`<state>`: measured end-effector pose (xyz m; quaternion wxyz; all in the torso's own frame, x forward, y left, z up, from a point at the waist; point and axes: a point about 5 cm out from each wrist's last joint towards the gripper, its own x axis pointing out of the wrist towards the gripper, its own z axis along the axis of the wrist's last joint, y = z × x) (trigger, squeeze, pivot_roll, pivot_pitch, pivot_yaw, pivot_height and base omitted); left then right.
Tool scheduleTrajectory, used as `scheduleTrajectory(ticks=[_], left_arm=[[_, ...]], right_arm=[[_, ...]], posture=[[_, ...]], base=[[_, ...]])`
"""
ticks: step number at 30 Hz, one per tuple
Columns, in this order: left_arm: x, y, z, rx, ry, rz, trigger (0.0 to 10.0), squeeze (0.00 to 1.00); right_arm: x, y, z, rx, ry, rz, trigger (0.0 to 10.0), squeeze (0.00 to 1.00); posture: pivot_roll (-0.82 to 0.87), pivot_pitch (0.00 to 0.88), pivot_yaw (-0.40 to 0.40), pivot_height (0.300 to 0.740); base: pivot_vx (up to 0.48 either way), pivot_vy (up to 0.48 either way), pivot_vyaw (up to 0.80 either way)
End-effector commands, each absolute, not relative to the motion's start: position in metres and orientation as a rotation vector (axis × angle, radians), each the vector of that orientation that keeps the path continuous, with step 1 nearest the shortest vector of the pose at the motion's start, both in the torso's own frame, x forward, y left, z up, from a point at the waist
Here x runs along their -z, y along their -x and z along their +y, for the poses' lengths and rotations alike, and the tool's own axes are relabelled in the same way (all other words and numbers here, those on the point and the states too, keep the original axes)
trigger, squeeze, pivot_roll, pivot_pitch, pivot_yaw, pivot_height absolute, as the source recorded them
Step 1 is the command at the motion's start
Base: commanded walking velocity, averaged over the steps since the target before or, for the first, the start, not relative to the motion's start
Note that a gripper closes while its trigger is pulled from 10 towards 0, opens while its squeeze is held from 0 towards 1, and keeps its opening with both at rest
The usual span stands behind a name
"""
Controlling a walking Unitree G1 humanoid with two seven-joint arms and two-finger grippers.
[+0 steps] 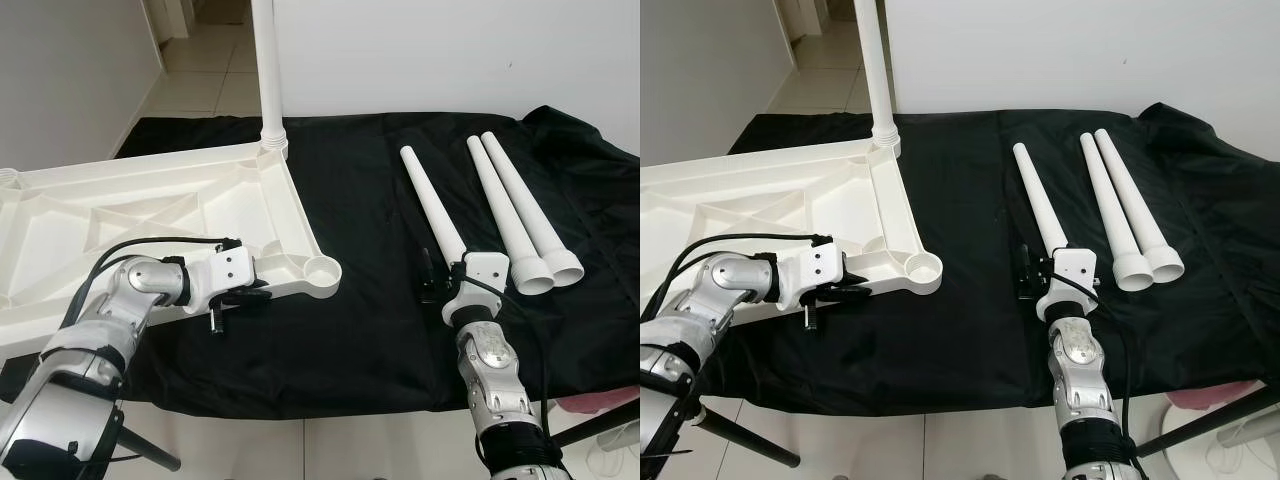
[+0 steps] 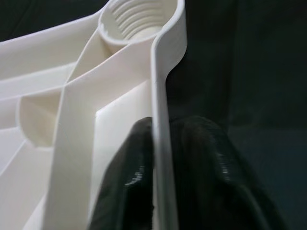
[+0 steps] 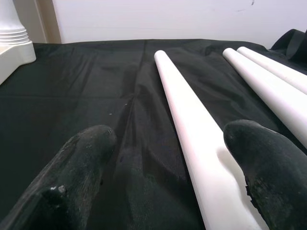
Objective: Building children table
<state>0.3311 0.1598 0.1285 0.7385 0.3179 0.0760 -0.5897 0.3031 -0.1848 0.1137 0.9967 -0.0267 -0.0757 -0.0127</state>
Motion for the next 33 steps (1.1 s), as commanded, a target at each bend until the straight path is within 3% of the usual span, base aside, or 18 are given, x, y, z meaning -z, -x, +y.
scheduleTrajectory(ticks=[1,2,3,5,6,12,15,18,30,33], left_arm=[[-0.133,-0.331,0.155,1.279,-0.673,0.132,10.0,1.0],[-0.133,-0.331,0.155,1.279,-0.673,0.132,10.0,1.0],[-0.138,-0.333,0.153,1.238,-0.628,0.1,10.0,0.64],[-0.142,-0.333,0.152,1.215,-0.581,0.086,10.0,0.64],[-0.145,-0.333,0.151,1.199,-0.567,0.069,10.0,0.0],[-0.153,-0.334,0.151,1.124,-0.554,0.038,10.0,0.0],[-0.162,-0.334,0.151,1.057,-0.489,0.027,10.0,0.0],[-0.173,-0.329,0.15,0.953,-0.317,-0.037,10.0,0.0],[-0.169,-0.3,0.144,0.696,-0.035,-0.152,10.0,0.0],[-0.167,-0.293,0.139,0.672,-0.029,-0.148,10.0,0.0]], right_arm=[[-0.098,-0.301,-0.183,0.028,0.034,-0.077,10.0,0.0],[-0.098,-0.301,-0.183,0.028,0.034,-0.077,10.0,0.0],[-0.099,-0.302,-0.183,0.031,0.03,-0.08,10.0,0.0],[-0.099,-0.302,-0.182,0.032,0.029,-0.083,10.0,0.0],[-0.099,-0.302,-0.182,0.033,0.028,-0.086,10.0,0.0],[-0.102,-0.301,-0.18,0.033,0.026,-0.106,10.0,0.0],[-0.108,-0.3,-0.178,0.03,0.021,-0.147,10.0,0.0],[-0.127,-0.296,-0.178,0.053,0.001,-0.241,10.0,0.0],[-0.152,-0.281,-0.184,0.164,-0.006,-0.347,10.0,0.0],[-0.154,-0.278,-0.189,0.209,0.0,-0.349,10.0,0.0]], posture=[[0.0,0.032,0.038,0.74],[0.0,0.032,0.038,0.74],[0.0,0.032,0.041,0.74],[0.0,0.032,0.041,0.74],[0.0,0.032,0.044,0.74],[0.0,0.033,0.046,0.74],[0.0,0.032,0.044,0.74],[0.0,0.027,0.035,0.74],[0.02,0.021,0.005,0.74],[0.02,0.018,-0.001,0.74]], base=[[0.0,0.0,0.0],[0.0,0.0,0.0],[0.0,0.0,0.0],[0.0,0.0,0.0],[0.0,0.0,0.0],[0.0,0.0,0.0],[0.0,0.0,0.0],[0.0,0.0,0.0],[0.0,0.0,0.0],[0.0,0.0,0.0]])
